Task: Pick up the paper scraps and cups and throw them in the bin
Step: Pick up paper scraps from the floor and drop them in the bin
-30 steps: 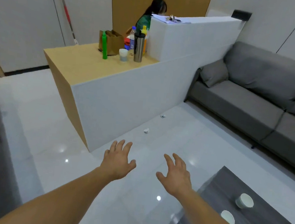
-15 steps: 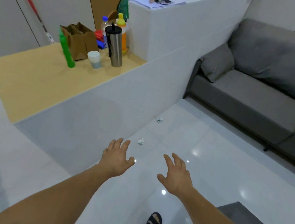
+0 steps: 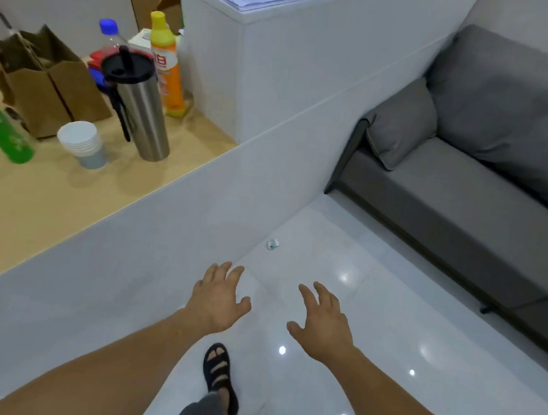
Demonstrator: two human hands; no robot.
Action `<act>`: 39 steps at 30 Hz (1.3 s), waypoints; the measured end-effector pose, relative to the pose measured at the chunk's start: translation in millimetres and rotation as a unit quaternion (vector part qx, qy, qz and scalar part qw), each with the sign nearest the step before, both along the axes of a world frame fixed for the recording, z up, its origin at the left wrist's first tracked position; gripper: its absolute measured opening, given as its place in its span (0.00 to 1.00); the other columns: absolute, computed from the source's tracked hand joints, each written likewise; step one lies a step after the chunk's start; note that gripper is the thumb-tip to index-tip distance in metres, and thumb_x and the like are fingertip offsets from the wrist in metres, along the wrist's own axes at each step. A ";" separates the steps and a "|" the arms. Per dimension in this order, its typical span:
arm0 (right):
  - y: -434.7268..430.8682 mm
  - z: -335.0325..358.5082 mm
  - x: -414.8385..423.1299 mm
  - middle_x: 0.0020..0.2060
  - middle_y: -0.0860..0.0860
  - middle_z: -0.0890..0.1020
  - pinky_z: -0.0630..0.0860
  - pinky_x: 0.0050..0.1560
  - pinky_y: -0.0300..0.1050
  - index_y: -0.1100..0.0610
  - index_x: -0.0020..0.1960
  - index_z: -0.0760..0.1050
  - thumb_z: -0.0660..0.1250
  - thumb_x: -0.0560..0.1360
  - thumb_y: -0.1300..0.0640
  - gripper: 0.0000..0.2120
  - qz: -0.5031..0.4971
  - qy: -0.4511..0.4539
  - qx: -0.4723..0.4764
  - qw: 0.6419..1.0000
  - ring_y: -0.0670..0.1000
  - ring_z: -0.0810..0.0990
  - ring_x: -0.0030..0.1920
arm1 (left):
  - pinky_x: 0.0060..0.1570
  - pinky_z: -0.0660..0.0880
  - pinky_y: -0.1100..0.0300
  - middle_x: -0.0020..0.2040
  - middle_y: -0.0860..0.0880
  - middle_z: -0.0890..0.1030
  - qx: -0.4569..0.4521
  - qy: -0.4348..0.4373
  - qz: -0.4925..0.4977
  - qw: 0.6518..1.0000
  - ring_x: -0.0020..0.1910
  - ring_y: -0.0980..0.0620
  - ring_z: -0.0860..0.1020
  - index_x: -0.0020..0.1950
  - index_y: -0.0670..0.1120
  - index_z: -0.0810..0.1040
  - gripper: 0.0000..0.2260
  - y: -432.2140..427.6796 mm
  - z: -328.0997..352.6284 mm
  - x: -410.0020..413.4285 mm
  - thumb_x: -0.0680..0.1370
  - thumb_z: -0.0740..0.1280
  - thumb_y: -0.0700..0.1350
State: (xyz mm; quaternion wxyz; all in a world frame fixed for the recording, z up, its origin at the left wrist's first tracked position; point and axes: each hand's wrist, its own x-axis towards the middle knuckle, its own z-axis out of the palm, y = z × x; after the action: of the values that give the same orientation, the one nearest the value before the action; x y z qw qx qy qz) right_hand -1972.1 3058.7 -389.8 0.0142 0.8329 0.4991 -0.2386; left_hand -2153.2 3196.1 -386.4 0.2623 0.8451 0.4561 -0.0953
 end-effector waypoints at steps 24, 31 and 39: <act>375.1 -163.6 277.1 0.78 0.49 0.49 0.64 0.70 0.53 0.47 0.79 0.49 0.61 0.77 0.40 0.36 0.349 0.023 -0.147 0.925 0.53 0.49 0.76 | 0.72 0.59 0.48 0.77 0.46 0.56 -0.146 0.017 0.435 0.889 0.76 0.45 0.51 0.77 0.49 0.54 0.31 168.7 -156.4 230.3 0.78 0.59 0.58; 391.1 -268.1 301.2 0.78 0.50 0.50 0.64 0.69 0.52 0.47 0.79 0.49 0.60 0.77 0.40 0.36 0.437 -0.023 -0.202 0.876 0.54 0.51 0.76 | 0.71 0.60 0.47 0.77 0.44 0.56 -0.190 0.032 0.527 0.828 0.76 0.44 0.52 0.77 0.47 0.54 0.31 140.2 -259.4 253.8 0.78 0.57 0.59; 419.4 -519.5 319.2 0.78 0.51 0.50 0.66 0.69 0.56 0.47 0.79 0.48 0.62 0.77 0.41 0.37 0.510 -0.084 -0.167 0.840 0.57 0.52 0.76 | 0.72 0.59 0.47 0.77 0.45 0.55 -0.154 -0.004 0.509 0.847 0.76 0.44 0.52 0.77 0.48 0.52 0.32 137.4 -479.8 286.5 0.78 0.58 0.59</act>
State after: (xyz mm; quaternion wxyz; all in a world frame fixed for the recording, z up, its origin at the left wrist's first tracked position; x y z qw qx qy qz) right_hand -1652.9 3478.1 -909.3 0.3146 0.4626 0.8029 -0.2062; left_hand -1866.7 3333.4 -866.1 0.4027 0.4433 0.8007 -0.0145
